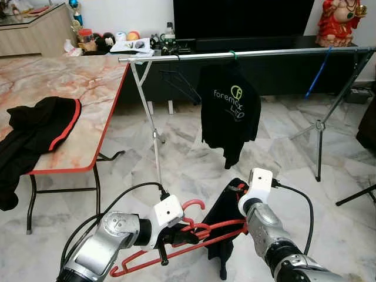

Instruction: Hang hanger

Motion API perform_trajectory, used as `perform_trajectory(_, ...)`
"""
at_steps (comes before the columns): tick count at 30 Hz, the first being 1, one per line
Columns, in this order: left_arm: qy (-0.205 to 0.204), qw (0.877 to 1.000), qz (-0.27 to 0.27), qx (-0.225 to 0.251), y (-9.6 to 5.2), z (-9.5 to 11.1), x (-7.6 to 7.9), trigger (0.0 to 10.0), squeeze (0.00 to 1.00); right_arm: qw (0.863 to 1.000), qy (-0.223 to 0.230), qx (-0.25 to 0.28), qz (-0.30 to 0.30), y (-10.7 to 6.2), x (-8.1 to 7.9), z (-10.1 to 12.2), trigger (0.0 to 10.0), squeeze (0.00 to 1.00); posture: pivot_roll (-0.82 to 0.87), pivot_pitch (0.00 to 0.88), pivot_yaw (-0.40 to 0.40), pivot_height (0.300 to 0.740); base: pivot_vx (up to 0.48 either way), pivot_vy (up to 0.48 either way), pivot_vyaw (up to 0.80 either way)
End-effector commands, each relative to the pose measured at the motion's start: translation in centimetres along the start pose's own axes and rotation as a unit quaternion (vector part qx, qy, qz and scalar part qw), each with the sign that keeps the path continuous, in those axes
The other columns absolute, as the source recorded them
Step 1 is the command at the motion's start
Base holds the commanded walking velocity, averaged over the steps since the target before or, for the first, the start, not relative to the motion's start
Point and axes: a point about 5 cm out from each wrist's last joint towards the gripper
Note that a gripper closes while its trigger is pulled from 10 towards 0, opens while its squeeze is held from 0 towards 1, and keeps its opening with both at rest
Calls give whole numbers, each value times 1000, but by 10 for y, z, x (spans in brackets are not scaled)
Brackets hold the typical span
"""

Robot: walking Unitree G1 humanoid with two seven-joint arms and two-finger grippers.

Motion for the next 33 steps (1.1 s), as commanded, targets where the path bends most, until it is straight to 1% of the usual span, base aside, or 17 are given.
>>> perform_trajectory(1,3,1000,-4,0,0,2,2,10000,0,1000,4,20,16,3,-10,12,10000,0,117,64,30,740,0,0,0)
perform_trajectory(5,3,1000,-6,1,2,5,2,10000,0,999,4,14,32,3,-17,9,10000,0,124,62,29,740,0,0,0)
perform_trajectory(8,2,1000,0,-4,8,5,3,10000,0,999,1,8,48,3,-23,5,10000,0,128,64,28,740,0,0,0)
perform_trajectory(11,-17,1000,8,4,13,5,4,10000,0,997,8,10,74,3,-31,6,10000,0,124,66,30,740,0,0,0)
perform_trajectory(14,-30,999,17,15,16,6,3,10000,0,997,9,11,80,3,-32,6,10000,0,126,68,31,740,0,0,0)
perform_trajectory(15,-38,999,30,23,18,7,1,10000,0,997,8,10,79,3,-32,5,10000,0,126,68,31,740,0,0,0)
perform_trajectory(18,-33,999,37,18,20,6,0,10000,0,997,6,9,76,3,-31,4,10000,0,124,71,32,740,0,0,0)
perform_trajectory(21,-26,997,68,6,18,1,-6,10000,0,997,6,9,75,2,-29,3,10000,0,121,71,34,740,0,0,0)
perform_trajectory(22,-26,997,68,6,18,1,-6,10000,0,997,6,9,75,2,-29,3,10000,0,121,71,34,740,0,0,0)
perform_trajectory(23,-26,997,79,3,17,0,-9,10000,0,997,5,10,75,2,-29,3,10000,0,121,71,34,740,0,0,0)
perform_trajectory(28,-21,992,126,-23,6,-12,-22,10000,0,998,3,10,62,2,-21,2,10000,0,124,71,34,740,0,0,0)
perform_trajectory(29,-18,989,144,-27,3,-13,-26,10000,0,998,2,10,61,1,-19,2,10000,0,124,71,34,740,0,0,0)
perform_trajectory(31,-19,988,149,-26,1,-14,-27,10000,0,998,1,9,59,1,-18,2,10000,0,123,71,33,740,0,0,0)
perform_trajectory(32,-25,986,165,-21,-4,-15,-30,10000,0,999,2,8,53,1,-15,1,10000,0,125,72,33,740,0,0,0)
perform_trajectory(33,-24,985,168,-23,-4,-16,-31,10000,0,999,2,7,52,1,-14,0,10000,0,125,72,33,740,0,0,0)
Point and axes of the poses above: a point about 5 cm out from each wrist's last joint towards the gripper, its own y axis pointing out of the wrist towards the gripper, its own z axis along the axis of the wrist's last joint, x = y × z, and after that the axes turned 3 degrees about -y, right-handed
